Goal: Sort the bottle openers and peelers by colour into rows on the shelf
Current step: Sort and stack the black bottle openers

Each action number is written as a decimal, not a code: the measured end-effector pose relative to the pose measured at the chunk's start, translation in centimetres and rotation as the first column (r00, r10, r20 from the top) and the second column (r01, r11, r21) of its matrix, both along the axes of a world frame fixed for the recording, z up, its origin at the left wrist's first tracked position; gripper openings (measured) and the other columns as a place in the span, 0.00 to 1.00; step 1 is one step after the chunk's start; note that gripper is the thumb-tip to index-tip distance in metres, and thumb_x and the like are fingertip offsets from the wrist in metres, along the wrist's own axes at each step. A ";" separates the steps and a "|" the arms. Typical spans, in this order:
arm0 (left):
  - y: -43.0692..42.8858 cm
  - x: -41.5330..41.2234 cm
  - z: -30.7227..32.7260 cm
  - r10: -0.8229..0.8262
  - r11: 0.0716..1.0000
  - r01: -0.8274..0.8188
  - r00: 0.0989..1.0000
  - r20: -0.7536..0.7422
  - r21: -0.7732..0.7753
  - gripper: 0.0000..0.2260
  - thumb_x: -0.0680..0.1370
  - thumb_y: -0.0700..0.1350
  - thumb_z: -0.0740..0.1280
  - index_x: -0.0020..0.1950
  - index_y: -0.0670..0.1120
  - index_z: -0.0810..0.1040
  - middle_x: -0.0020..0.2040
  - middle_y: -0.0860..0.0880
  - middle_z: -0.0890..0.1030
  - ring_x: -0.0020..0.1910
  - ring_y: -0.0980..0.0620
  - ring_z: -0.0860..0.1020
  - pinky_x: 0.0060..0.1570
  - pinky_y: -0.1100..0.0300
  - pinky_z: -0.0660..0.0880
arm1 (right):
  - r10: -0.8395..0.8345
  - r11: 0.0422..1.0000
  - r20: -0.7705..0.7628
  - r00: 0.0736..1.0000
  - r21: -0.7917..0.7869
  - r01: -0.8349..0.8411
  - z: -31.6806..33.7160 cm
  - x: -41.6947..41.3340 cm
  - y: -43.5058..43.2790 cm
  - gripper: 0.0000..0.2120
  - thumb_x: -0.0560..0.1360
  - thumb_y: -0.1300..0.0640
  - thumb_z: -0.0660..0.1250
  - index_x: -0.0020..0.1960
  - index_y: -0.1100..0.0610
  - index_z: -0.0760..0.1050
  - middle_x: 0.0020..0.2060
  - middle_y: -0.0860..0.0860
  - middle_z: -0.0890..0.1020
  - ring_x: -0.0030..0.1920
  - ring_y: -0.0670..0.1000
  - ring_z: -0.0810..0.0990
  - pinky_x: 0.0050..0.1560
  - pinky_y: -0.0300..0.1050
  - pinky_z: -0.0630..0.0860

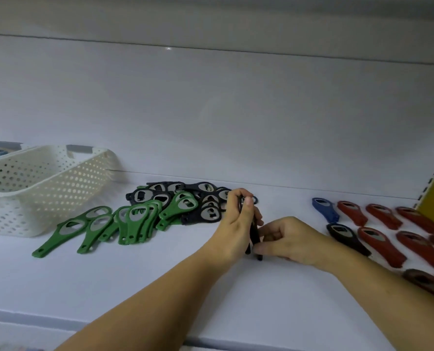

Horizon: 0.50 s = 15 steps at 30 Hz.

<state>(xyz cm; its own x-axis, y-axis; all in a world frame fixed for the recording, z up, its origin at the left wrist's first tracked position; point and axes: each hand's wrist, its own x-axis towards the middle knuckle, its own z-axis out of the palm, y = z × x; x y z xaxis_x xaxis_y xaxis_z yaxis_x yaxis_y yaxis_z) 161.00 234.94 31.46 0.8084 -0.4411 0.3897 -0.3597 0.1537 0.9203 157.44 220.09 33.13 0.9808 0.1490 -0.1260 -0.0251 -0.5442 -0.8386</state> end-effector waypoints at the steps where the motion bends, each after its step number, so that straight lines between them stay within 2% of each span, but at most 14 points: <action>1: -0.3 -0.3 0.0 -0.018 1.000 0.018 1.000 -0.001 0.000 0.10 0.83 0.50 0.49 0.58 0.46 0.64 0.42 0.48 0.73 0.42 0.52 0.73 0.44 0.60 0.73 | -0.018 1.000 0.009 1.000 -0.019 0.018 -0.5 -0.4 0.0 0.13 0.62 0.46 0.77 0.39 0.55 0.82 0.33 0.52 0.77 0.33 0.47 0.71 0.37 0.41 0.66; 4: -0.7 -0.9 -0.2 -0.031 0.999 0.030 0.998 0.046 0.028 0.09 0.83 0.50 0.50 0.58 0.47 0.63 0.43 0.47 0.72 0.40 0.52 0.73 0.40 0.63 0.73 | -0.042 0.999 0.029 0.999 0.006 0.042 -1.0 -1.0 0.1 0.23 0.60 0.44 0.76 0.40 0.64 0.78 0.35 0.53 0.78 0.38 0.48 0.75 0.44 0.44 0.69; 6: -0.8 -1.1 -0.4 -0.031 0.999 0.027 0.994 0.106 0.044 0.09 0.82 0.53 0.51 0.57 0.51 0.63 0.43 0.48 0.71 0.40 0.55 0.72 0.42 0.61 0.73 | -0.018 0.999 0.024 1.000 0.049 0.017 -0.8 -1.3 0.2 0.22 0.63 0.48 0.75 0.42 0.66 0.78 0.35 0.52 0.80 0.38 0.47 0.77 0.47 0.42 0.71; 10: -0.8 -1.8 -0.8 -0.084 0.990 0.059 0.976 0.202 0.128 0.07 0.79 0.52 0.51 0.56 0.54 0.61 0.42 0.49 0.69 0.37 0.56 0.69 0.41 0.60 0.71 | -0.039 0.998 0.063 0.997 0.049 0.036 -1.0 -1.9 0.4 0.23 0.58 0.49 0.75 0.42 0.66 0.77 0.32 0.52 0.78 0.35 0.48 0.76 0.41 0.42 0.71; 13: -0.9 -2.1 -1.0 -0.148 0.974 0.098 0.957 0.249 0.203 0.08 0.79 0.54 0.53 0.57 0.56 0.59 0.44 0.49 0.69 0.38 0.55 0.70 0.41 0.55 0.73 | -0.027 0.998 0.102 0.994 0.061 0.021 -1.5 -2.4 0.1 0.10 0.63 0.54 0.76 0.37 0.57 0.77 0.32 0.53 0.76 0.35 0.49 0.75 0.40 0.42 0.72; 15: -1.0 -2.4 -1.1 -0.171 0.964 0.092 0.934 0.313 0.250 0.11 0.77 0.57 0.53 0.57 0.55 0.59 0.45 0.49 0.70 0.40 0.54 0.71 0.43 0.53 0.73 | -0.029 0.998 0.116 0.993 0.065 0.021 -1.7 -2.6 -0.3 0.07 0.65 0.57 0.75 0.35 0.54 0.77 0.31 0.52 0.76 0.35 0.49 0.75 0.40 0.44 0.72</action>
